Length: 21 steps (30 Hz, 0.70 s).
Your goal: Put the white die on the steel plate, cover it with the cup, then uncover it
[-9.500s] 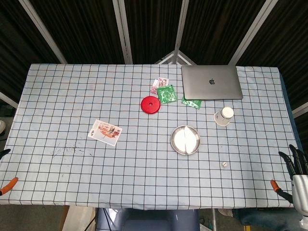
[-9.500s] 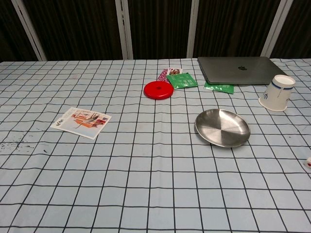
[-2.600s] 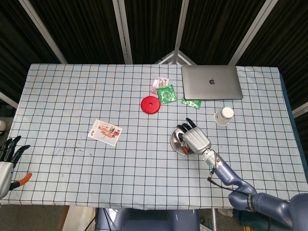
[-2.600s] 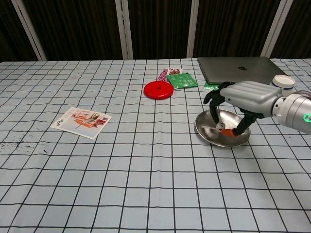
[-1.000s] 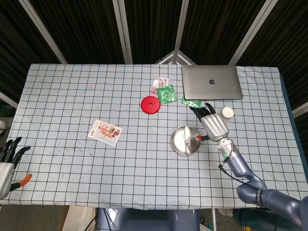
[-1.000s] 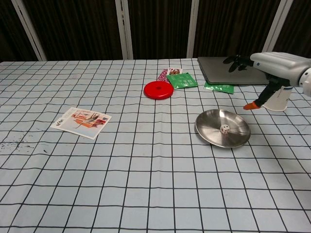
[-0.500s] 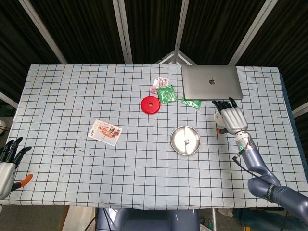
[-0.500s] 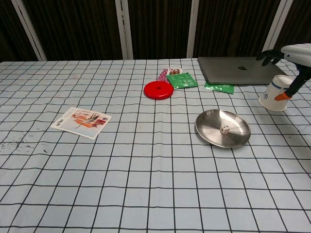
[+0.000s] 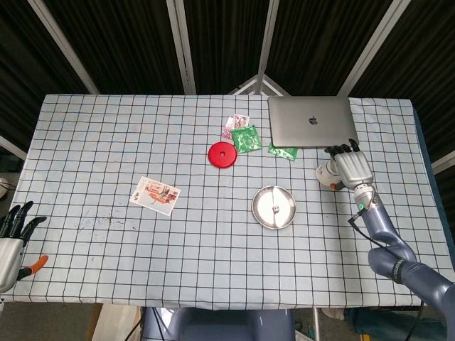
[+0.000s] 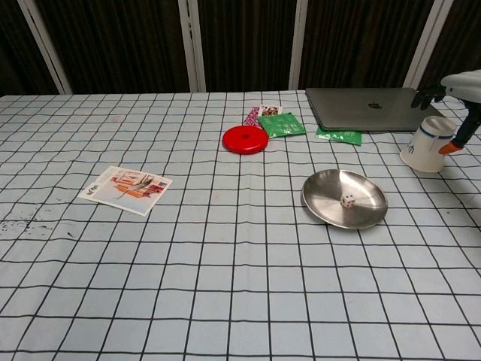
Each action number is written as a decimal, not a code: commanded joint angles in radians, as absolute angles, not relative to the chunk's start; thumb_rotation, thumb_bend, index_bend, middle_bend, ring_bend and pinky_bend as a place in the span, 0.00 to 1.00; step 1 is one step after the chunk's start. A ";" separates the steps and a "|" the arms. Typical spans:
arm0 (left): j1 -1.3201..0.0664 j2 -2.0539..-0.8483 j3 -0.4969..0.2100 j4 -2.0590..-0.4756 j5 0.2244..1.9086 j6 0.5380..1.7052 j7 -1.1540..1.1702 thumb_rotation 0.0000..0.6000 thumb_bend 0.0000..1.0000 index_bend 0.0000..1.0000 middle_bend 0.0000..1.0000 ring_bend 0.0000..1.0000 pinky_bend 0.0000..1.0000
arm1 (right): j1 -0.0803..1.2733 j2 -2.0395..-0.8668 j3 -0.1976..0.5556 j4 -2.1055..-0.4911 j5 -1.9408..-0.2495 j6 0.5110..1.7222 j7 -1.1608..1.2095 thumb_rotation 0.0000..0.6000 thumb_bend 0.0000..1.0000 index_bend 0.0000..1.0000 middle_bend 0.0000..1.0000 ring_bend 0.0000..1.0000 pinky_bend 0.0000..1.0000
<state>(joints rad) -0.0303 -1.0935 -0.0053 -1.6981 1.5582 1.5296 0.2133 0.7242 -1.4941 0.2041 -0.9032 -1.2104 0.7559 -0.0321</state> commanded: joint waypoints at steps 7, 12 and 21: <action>-0.035 -1.106 -0.006 -1.702 1.550 1.520 0.245 1.00 0.28 0.22 0.00 0.00 0.13 | 0.742 -1.482 0.188 -0.874 -1.227 0.716 -0.029 1.00 0.05 0.28 0.31 0.18 0.02; -0.039 -1.112 -0.007 -1.702 1.545 1.513 0.258 1.00 0.28 0.22 0.00 0.00 0.13 | 0.747 -1.463 0.184 -0.885 -1.233 0.714 -0.041 1.00 0.05 0.29 0.32 0.18 0.02; -0.039 -1.112 -0.005 -1.704 1.545 1.515 0.261 1.00 0.28 0.23 0.00 0.00 0.13 | 0.755 -1.433 0.191 -0.929 -1.217 0.714 -0.074 1.00 0.11 0.32 0.35 0.18 0.02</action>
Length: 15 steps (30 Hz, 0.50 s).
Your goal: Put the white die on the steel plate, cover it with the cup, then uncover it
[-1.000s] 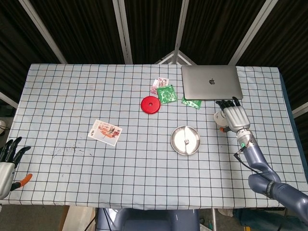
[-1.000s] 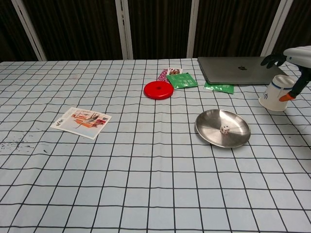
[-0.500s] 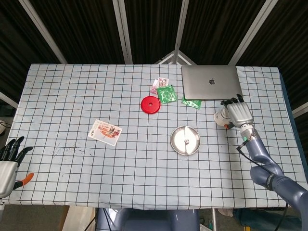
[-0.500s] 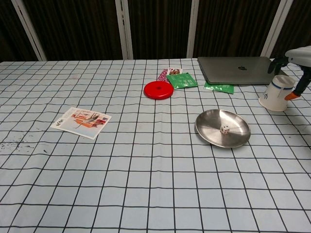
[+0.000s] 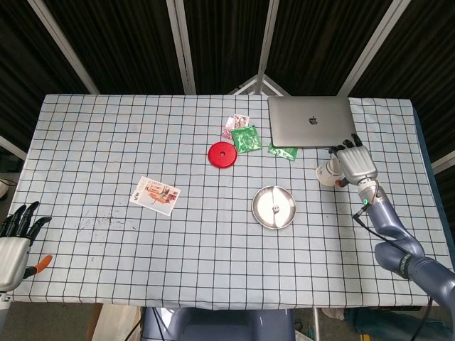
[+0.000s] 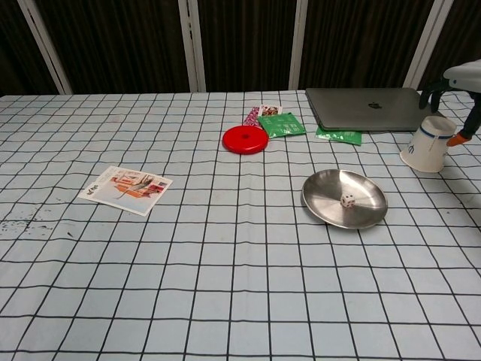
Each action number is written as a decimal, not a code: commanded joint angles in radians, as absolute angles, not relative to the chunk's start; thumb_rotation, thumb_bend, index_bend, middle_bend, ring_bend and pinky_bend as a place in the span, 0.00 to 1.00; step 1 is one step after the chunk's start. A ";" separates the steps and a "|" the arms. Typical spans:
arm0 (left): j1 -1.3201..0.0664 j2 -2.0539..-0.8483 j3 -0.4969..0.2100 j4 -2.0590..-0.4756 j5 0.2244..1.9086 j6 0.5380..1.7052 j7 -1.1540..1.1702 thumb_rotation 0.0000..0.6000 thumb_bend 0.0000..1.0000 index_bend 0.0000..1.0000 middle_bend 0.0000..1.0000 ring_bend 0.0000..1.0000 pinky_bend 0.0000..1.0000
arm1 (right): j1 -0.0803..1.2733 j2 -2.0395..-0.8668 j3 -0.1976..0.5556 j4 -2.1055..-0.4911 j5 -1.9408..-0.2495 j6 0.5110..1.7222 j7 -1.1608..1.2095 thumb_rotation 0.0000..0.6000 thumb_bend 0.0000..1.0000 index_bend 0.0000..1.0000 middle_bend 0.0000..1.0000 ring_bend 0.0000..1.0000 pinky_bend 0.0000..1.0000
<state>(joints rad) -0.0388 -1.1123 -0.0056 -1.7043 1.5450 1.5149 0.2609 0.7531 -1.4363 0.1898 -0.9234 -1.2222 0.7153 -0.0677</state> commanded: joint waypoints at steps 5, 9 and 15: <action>-0.040 -1.112 -0.005 -1.704 1.544 1.514 0.262 1.00 0.28 0.23 0.00 0.00 0.13 | 0.761 -1.433 0.193 -0.936 -1.206 0.706 -0.089 1.00 0.13 0.33 0.36 0.18 0.02; -0.041 -1.113 -0.006 -1.704 1.541 1.512 0.265 1.00 0.28 0.23 0.00 0.00 0.13 | 0.767 -1.436 0.197 -0.937 -1.197 0.702 -0.095 1.00 0.14 0.34 0.37 0.19 0.02; -0.042 -1.113 -0.005 -1.706 1.537 1.507 0.272 1.00 0.28 0.23 0.00 0.00 0.13 | 0.778 -1.444 0.197 -0.923 -1.187 0.688 -0.106 1.00 0.15 0.34 0.37 0.19 0.02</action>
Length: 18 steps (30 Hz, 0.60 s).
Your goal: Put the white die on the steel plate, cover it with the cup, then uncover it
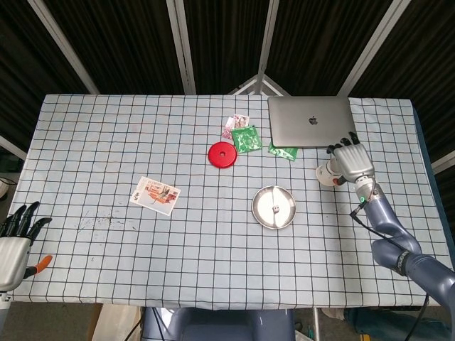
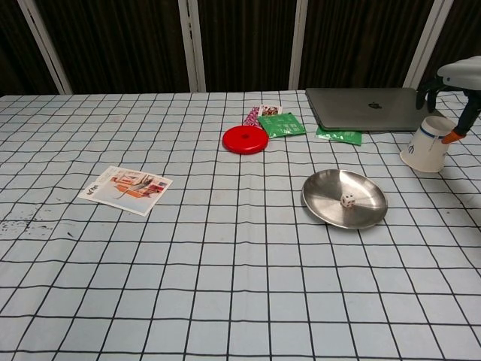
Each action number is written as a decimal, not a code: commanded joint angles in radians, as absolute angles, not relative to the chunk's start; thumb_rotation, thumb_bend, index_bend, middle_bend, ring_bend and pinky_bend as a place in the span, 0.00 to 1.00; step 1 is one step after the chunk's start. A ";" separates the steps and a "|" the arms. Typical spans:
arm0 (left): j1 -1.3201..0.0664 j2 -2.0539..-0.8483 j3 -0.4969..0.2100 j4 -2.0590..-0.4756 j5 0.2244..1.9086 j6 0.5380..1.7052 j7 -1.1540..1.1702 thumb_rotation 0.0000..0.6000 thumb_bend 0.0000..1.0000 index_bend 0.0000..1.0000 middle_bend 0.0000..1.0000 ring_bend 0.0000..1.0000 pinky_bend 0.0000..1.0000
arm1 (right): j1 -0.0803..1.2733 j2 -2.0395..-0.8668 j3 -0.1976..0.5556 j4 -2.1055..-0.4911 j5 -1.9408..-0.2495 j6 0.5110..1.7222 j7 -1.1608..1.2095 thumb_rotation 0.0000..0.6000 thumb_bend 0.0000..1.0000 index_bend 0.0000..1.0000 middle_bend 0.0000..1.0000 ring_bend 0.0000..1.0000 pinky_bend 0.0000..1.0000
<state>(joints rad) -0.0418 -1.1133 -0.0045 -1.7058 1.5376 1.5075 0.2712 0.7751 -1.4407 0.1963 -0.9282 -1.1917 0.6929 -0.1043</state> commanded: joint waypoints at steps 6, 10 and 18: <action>-0.041 -1.114 -0.006 -1.707 1.534 1.510 0.276 1.00 0.28 0.23 0.00 0.00 0.13 | 0.785 -1.455 0.194 -0.897 -1.178 0.670 -0.110 1.00 0.18 0.35 0.39 0.20 0.02; -0.042 -1.117 -0.006 -1.708 1.531 1.509 0.281 1.00 0.28 0.23 0.00 0.00 0.13 | 0.786 -1.464 0.191 -0.876 -1.179 0.664 -0.103 1.00 0.20 0.36 0.41 0.20 0.02; -0.045 -1.123 -0.007 -1.710 1.528 1.505 0.295 1.00 0.28 0.23 0.00 0.00 0.13 | 0.789 -1.475 0.182 -0.848 -1.197 0.660 -0.079 1.00 0.22 0.37 0.41 0.20 0.02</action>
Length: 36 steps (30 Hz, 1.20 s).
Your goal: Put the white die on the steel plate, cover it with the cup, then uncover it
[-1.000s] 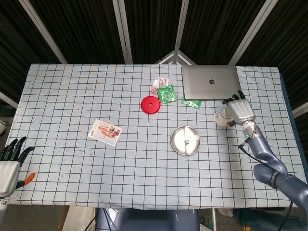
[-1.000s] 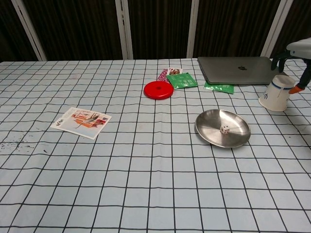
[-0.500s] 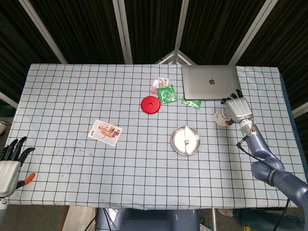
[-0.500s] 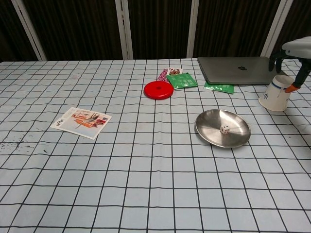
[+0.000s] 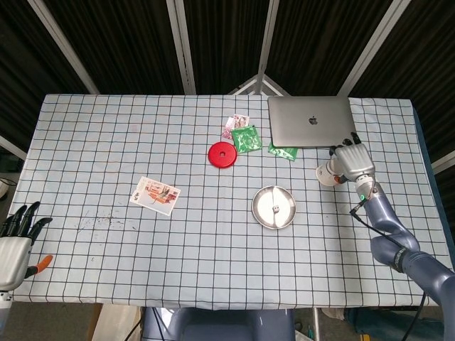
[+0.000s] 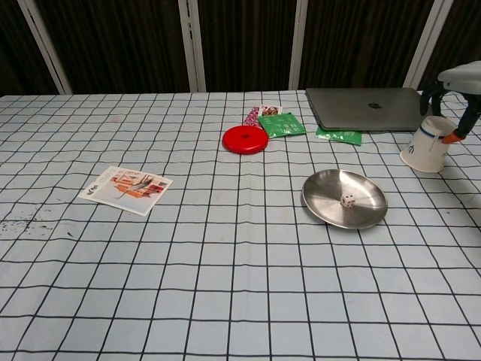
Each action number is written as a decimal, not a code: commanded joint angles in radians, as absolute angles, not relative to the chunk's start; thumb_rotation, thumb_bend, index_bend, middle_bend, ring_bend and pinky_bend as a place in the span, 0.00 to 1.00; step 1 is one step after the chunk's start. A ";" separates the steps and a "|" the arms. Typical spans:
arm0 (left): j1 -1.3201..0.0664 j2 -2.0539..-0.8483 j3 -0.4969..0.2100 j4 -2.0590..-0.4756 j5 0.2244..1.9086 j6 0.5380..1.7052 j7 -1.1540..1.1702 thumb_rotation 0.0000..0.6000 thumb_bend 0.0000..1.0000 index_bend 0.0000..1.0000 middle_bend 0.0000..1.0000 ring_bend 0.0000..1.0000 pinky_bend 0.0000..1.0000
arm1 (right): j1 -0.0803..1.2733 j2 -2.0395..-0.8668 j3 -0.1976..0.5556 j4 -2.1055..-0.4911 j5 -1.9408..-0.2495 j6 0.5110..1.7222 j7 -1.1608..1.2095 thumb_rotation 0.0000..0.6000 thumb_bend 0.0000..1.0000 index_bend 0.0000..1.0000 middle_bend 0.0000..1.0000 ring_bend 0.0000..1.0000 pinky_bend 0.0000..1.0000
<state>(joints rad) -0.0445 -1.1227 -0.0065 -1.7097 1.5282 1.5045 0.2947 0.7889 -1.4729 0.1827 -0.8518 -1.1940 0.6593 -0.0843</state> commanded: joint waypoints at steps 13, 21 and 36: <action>-0.047 -1.124 -0.007 -1.707 1.523 1.502 0.298 1.00 0.28 0.23 0.00 0.00 0.13 | 0.792 -1.493 0.173 -0.825 -1.218 0.664 -0.055 1.00 0.26 0.40 0.43 0.22 0.02; -0.048 -1.126 -0.006 -1.709 1.522 1.499 0.303 1.00 0.28 0.24 0.00 0.00 0.13 | 0.789 -1.494 0.170 -0.815 -1.222 0.665 -0.048 1.00 0.29 0.44 0.46 0.24 0.02; -0.051 -1.123 -0.005 -1.710 1.522 1.497 0.296 1.00 0.28 0.24 0.00 0.00 0.13 | 0.786 -1.440 0.181 -0.902 -1.221 0.693 -0.076 1.00 0.37 0.48 0.47 0.25 0.02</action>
<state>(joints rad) -0.0504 -1.1229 -0.0047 -1.7103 1.5220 1.4974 0.2962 0.7856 -1.4559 0.1744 -0.8754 -1.2228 0.6831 -0.0666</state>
